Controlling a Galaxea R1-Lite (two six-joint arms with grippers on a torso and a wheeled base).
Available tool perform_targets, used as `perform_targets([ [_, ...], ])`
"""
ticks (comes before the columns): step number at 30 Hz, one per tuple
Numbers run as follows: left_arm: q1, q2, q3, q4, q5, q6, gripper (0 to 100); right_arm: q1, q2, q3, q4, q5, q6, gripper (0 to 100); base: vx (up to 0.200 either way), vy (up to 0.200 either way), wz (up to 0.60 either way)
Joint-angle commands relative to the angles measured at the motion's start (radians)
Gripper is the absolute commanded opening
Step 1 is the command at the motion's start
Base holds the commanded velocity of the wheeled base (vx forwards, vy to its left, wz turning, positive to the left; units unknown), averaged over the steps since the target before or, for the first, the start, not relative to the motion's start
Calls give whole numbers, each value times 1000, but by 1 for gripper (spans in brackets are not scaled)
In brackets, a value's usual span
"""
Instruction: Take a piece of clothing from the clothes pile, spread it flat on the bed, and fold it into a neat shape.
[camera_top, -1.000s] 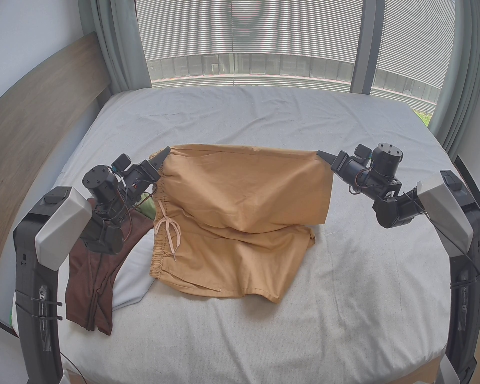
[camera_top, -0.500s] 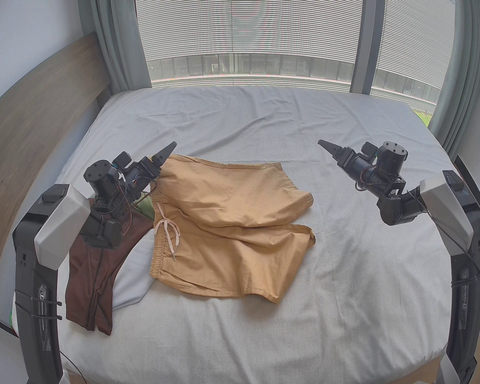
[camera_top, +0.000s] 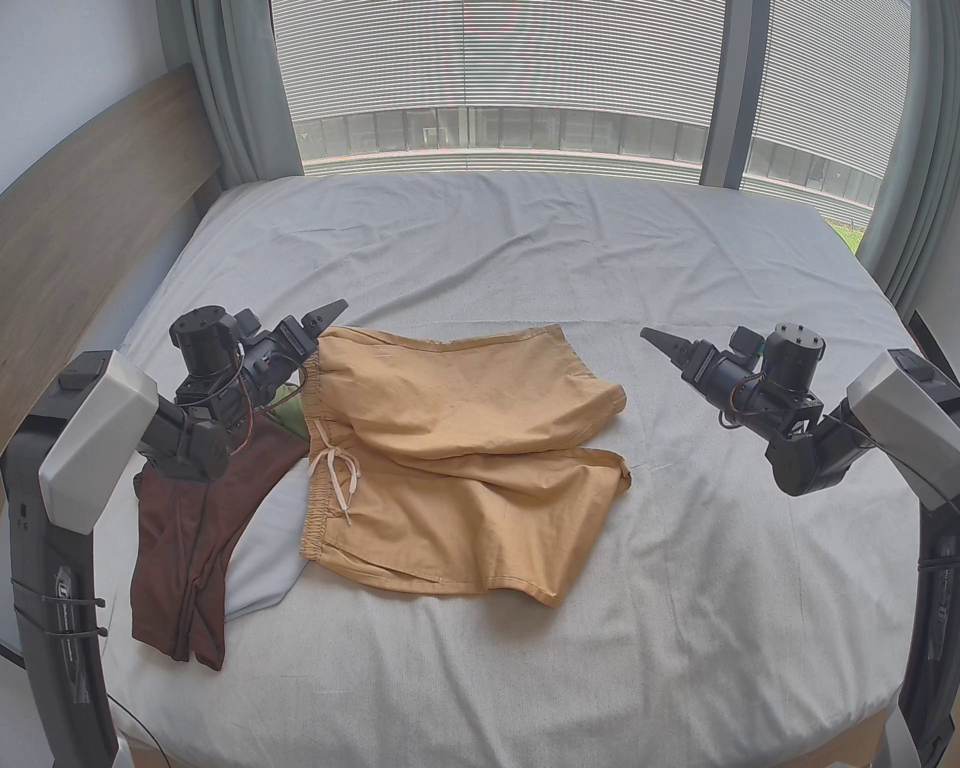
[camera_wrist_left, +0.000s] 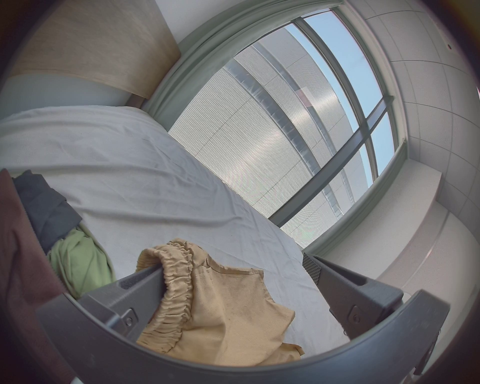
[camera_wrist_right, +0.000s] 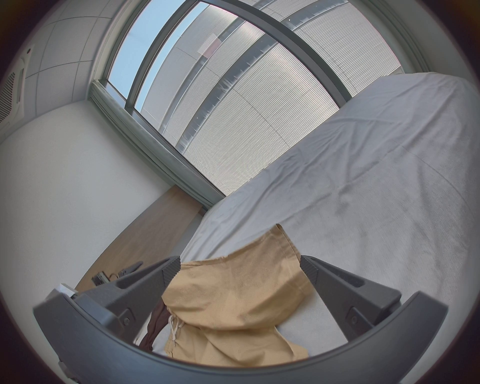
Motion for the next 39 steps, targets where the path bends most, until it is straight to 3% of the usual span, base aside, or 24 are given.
perform_targets([
  [1,10,-71,17,47,24,1,100,1,-19,104,-31,1,-18,100,0,0,0],
  [7,37,-88,32,55,77,39,100,1,-11,201,-63,1,-79,100,0,0,0],
  [16,56,-162,182,42,76,70,100,3,6,284,-132,1,-84,100,0,0,0],
  [25,13,-240,458,-125,-15,88,100,4,46,337,-161,1,-113,100,0,0,0],
  [28,-9,-234,601,-248,-61,93,100,6,81,359,-161,1,-148,100,0,0,0],
  [39,-13,-231,758,-426,-96,92,100,20,139,356,-161,1,-207,100,0,0,0],
])
